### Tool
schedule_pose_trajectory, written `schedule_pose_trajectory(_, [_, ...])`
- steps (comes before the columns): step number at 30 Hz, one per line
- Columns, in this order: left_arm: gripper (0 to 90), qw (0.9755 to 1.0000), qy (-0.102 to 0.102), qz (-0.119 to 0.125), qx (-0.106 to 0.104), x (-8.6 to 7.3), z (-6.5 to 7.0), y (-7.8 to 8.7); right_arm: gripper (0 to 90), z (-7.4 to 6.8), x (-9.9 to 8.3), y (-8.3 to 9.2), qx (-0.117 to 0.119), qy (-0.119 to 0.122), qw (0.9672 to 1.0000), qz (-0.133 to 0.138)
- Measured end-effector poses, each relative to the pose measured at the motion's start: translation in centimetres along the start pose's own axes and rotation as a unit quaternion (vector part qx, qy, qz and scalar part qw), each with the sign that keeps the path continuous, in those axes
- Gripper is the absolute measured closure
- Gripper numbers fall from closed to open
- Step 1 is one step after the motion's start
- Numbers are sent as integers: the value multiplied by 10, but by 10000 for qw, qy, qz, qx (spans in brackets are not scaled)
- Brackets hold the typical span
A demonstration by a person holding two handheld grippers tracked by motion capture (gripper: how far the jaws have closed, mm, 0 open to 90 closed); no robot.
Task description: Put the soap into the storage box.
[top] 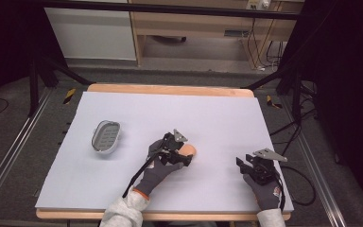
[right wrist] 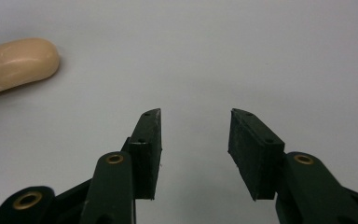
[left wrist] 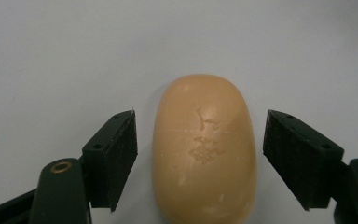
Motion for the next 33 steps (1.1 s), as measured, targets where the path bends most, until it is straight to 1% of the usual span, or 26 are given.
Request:
schedule_pose_trajectory(6, [257,9999,-7,-115,-6,-1,2,-9,546,0,-1,0,3,10,10000,-25])
schedule_pose_trajectory(7, [259,9998,-17,-180,-7,-1,2,-12,547,0,0,0,7,9,10000,-30])
schedule_pose_trajectory(8, [261,9998,-27,-197,-14,-1,3,-13,547,0,-1,0,8,4,10000,-32])
schedule_pose_trajectory(10, [269,9995,-89,-289,-42,-2,3,-15,549,0,-1,0,9,-14,10000,-45])
schedule_pose_trajectory(13, [276,9994,-113,-336,-35,-2,4,-18,551,0,-1,0,16,-21,10000,-50])
schedule_pose_trajectory(14, [294,9991,-132,-393,-50,-2,4,-19,552,1,-1,-1,20,33,10000,-40])
schedule_pose_trajectory(16, [303,9991,-120,-407,-62,-3,3,-20,553,0,-1,-1,21,-2,10000,-52])
schedule_pose_trajectory(17, [303,9990,-113,-416,-102,-3,4,-21,555,1,-1,-1,17,39,10000,-45])
schedule_pose_trajectory(18, [310,9989,-113,-441,-127,-3,4,-22,557,0,-2,-1,45,-15,10000,-84])
schedule_pose_trajectory(19, [311,9988,-111,-456,-135,-3,3,-22,558,0,-2,-1,49,4,10000,-86])
schedule_pose_trajectory(20, [311,9987,-111,-467,-142,-3,3,-22,559,-1,-2,-1,62,-44,9999,-103])
schedule_pose_trajectory(21, [312,9987,-118,-474,-141,-3,3,-22,559,1,-2,-2,47,35,9999,-88])
schedule_pose_trajectory(22, [313,9986,-134,-483,-144,-3,3,-22,560,0,-2,-2,43,-21,9999,-112])
schedule_pose_trajectory(24, [313,9986,-139,-494,-156,-3,3,-23,560,0,-3,-2,72,-47,9999,-139])
schedule_pose_trajectory(33, [317,9984,-151,-536,-129,-3,4,-23,560,0,-3,-2,86,-70,9998,-151])
Point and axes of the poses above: each handheld gripper's, and its own axes: y roughly backward along the jaws, x roughly out of its top, z roughly to its right, the point moved 8 cm from there along -y, roughly forward along the jaws, and after that the axes turned 14 degrees about -y, right-handed, at the moved point
